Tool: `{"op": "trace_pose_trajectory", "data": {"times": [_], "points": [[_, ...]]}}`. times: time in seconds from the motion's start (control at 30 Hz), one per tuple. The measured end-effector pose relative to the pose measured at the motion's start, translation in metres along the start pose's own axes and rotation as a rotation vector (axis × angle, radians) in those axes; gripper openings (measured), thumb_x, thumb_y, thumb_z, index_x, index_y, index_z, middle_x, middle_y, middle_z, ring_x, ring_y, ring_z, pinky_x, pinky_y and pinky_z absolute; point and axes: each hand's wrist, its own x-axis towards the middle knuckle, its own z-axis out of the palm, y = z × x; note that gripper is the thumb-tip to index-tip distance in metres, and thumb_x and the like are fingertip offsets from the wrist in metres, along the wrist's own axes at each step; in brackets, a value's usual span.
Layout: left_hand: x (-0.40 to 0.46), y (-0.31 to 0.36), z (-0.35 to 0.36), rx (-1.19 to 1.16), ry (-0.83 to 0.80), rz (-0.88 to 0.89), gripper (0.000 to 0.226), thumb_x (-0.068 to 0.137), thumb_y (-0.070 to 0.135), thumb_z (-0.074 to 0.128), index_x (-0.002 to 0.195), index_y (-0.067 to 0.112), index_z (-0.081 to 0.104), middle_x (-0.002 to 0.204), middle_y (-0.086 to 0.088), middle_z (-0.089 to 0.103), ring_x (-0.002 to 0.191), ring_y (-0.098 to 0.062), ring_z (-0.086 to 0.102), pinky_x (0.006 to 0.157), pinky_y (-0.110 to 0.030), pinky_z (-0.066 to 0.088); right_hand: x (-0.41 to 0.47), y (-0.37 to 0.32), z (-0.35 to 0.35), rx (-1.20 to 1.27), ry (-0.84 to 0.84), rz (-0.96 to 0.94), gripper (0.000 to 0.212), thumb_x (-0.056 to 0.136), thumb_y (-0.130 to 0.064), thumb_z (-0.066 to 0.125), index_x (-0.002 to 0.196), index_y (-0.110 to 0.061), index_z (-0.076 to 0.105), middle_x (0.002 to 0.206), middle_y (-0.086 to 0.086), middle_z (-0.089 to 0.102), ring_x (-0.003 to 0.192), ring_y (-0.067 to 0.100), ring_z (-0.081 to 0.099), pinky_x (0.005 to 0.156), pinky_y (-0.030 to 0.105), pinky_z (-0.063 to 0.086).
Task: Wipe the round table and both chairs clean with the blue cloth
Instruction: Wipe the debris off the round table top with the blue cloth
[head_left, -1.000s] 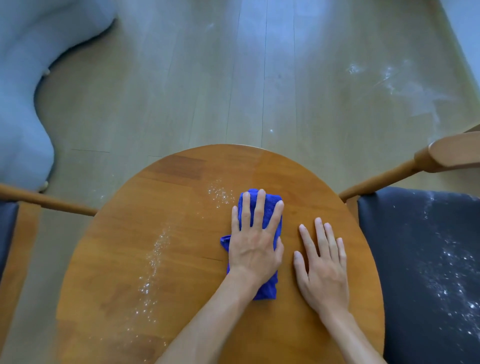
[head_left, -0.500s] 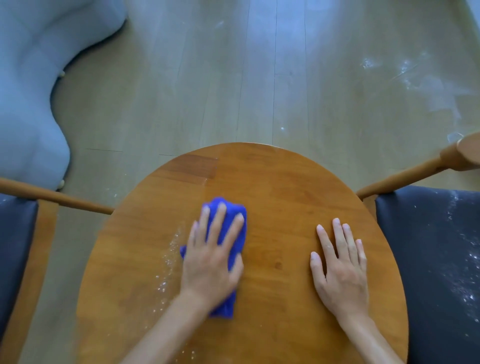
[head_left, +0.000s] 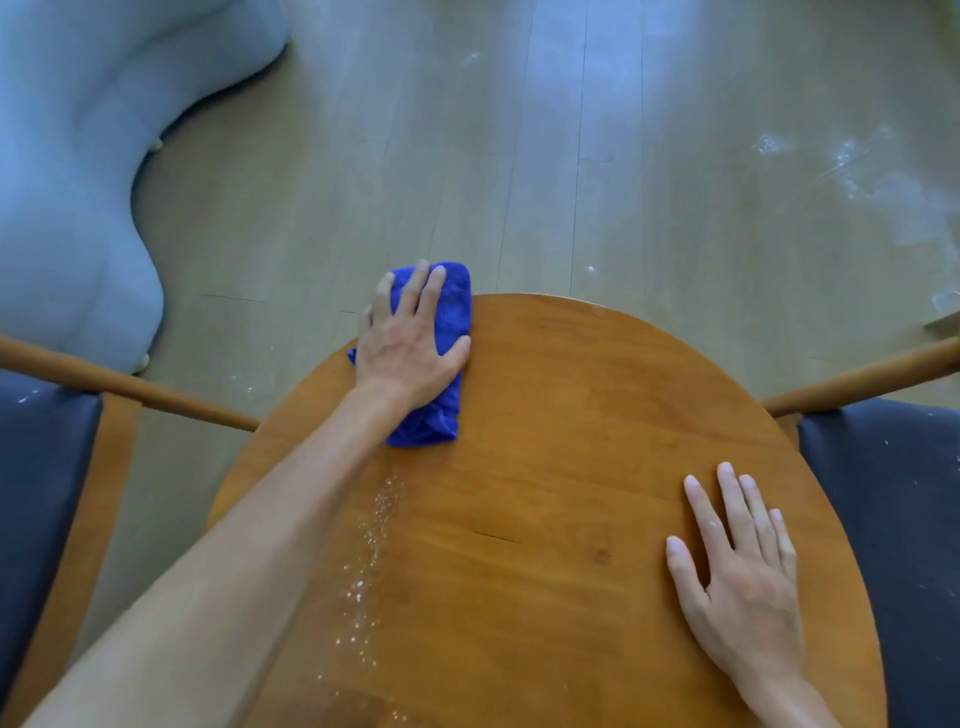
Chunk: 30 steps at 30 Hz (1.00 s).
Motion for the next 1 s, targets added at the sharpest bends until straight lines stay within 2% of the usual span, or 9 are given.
{"op": "trace_pose_trajectory", "data": {"times": [0.1, 0.27, 0.4, 0.47, 0.6, 0.7, 0.83, 0.9, 1.0], "points": [[-0.029, -0.002, 0.004, -0.042, 0.036, 0.038, 0.073, 0.089, 0.044, 0.052, 0.152, 0.021, 0.023, 0.16, -0.001, 0.017, 0.145, -0.029, 0.015, 0.114, -0.045, 0.026, 0.001, -0.003, -0.002, -0.007, 0.009, 0.011, 0.061, 0.09, -0.045, 0.033, 0.141, -0.014, 0.047, 0.154, 0.011, 0.031, 0.145, 0.026, 0.022, 0.117, 0.047, 0.015], [-0.145, 0.012, 0.005, -0.06, 0.054, 0.239, 0.071, 0.082, 0.035, 0.059, 0.146, 0.012, 0.038, 0.155, -0.008, 0.03, 0.143, -0.036, 0.025, 0.109, -0.053, 0.033, 0.0, -0.015, -0.006, 0.01, 0.011, 0.075, 0.06, 0.088, -0.039, 0.031, 0.138, -0.01, 0.049, 0.153, 0.015, 0.033, 0.144, 0.03, 0.024, 0.117, 0.05, 0.015], [-0.255, 0.023, 0.023, -0.022, -0.022, 0.376, 0.073, 0.081, 0.037, 0.059, 0.147, 0.015, 0.036, 0.156, -0.008, 0.028, 0.144, -0.037, 0.022, 0.106, -0.055, 0.037, 0.001, -0.05, -0.003, 0.015, 0.05, 0.231, 0.057, 0.087, -0.024, 0.028, 0.135, -0.006, 0.052, 0.15, 0.02, 0.036, 0.141, 0.036, 0.029, 0.113, 0.057, 0.024], [-0.273, 0.02, 0.026, -0.024, -0.05, 0.406, 0.072, 0.082, 0.039, 0.059, 0.147, 0.017, 0.036, 0.156, -0.008, 0.028, 0.144, -0.038, 0.021, 0.105, -0.053, 0.037, -0.004, -0.072, 0.002, 0.017, 0.032, 0.2, 0.055, 0.088, -0.029, 0.031, 0.137, -0.012, 0.051, 0.151, 0.018, 0.035, 0.141, 0.036, 0.028, 0.113, 0.058, 0.023], [-0.238, 0.014, 0.016, -0.075, -0.036, 0.436, 0.07, 0.082, 0.041, 0.056, 0.147, 0.019, 0.038, 0.156, -0.006, 0.03, 0.144, -0.035, 0.024, 0.108, -0.053, 0.036, -0.013, -0.089, 0.017, -0.064, -0.021, 0.138, 0.062, 0.089, -0.048, 0.034, 0.143, -0.019, 0.043, 0.155, 0.015, 0.028, 0.144, 0.035, 0.022, 0.114, 0.057, 0.017], [-0.158, 0.007, 0.007, -0.068, 0.007, 0.376, 0.066, 0.083, 0.039, 0.056, 0.144, 0.017, 0.043, 0.152, -0.009, 0.035, 0.14, -0.037, 0.031, 0.107, -0.055, 0.036, -0.015, -0.085, 0.022, -0.095, -0.003, 0.126, 0.065, 0.088, -0.052, 0.035, 0.144, -0.021, 0.042, 0.156, 0.015, 0.025, 0.145, 0.034, 0.02, 0.115, 0.057, 0.016], [-0.054, -0.029, -0.005, -0.053, -0.012, 0.23, 0.07, 0.087, 0.036, 0.059, 0.15, 0.022, 0.031, 0.159, -0.003, 0.021, 0.146, -0.029, 0.018, 0.116, -0.047, 0.019, -0.016, -0.084, 0.024, -0.061, 0.008, 0.131, 0.066, 0.086, -0.055, 0.034, 0.144, -0.024, 0.041, 0.157, 0.012, 0.023, 0.146, 0.031, 0.015, 0.116, 0.055, 0.013], [-0.048, -0.051, -0.008, -0.068, -0.017, 0.2, 0.068, 0.089, 0.04, 0.053, 0.15, 0.023, 0.029, 0.159, 0.0, 0.02, 0.146, -0.027, 0.016, 0.119, -0.041, 0.016, -0.015, -0.085, 0.024, -0.045, 0.016, 0.141, 0.066, 0.086, -0.056, 0.035, 0.144, -0.025, 0.042, 0.158, 0.011, 0.023, 0.147, 0.03, 0.015, 0.117, 0.054, 0.011], [-0.097, -0.072, -0.016, -0.074, 0.036, 0.223, 0.069, 0.085, 0.044, 0.042, 0.147, 0.015, 0.036, 0.156, -0.006, 0.028, 0.144, -0.031, 0.022, 0.119, -0.041, 0.019, -0.015, -0.086, 0.023, -0.03, 0.009, 0.143, 0.067, 0.085, -0.056, 0.034, 0.144, -0.025, 0.042, 0.158, 0.01, 0.022, 0.147, 0.029, 0.014, 0.117, 0.054, 0.01]]}}
